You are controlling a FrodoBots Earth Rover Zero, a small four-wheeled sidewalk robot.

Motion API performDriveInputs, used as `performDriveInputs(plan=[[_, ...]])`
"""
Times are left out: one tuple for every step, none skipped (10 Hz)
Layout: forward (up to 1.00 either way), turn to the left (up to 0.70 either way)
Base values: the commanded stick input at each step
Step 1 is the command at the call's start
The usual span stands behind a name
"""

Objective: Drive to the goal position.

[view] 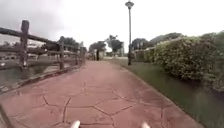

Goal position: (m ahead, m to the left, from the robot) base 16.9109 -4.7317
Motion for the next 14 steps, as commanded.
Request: performDriveInputs(plan=[[0.70,0.00],[0.70,0.00],[0.70,0.00],[0.70,0.01],[0.70,0.02],[0.70,0.04],[0.70,0.06],[0.70,0.35],[0.70,0.25],[0.70,0.04],[0.70,0.00],[0.70,0.00],[0.70,0.00],[0.70,0.00]])
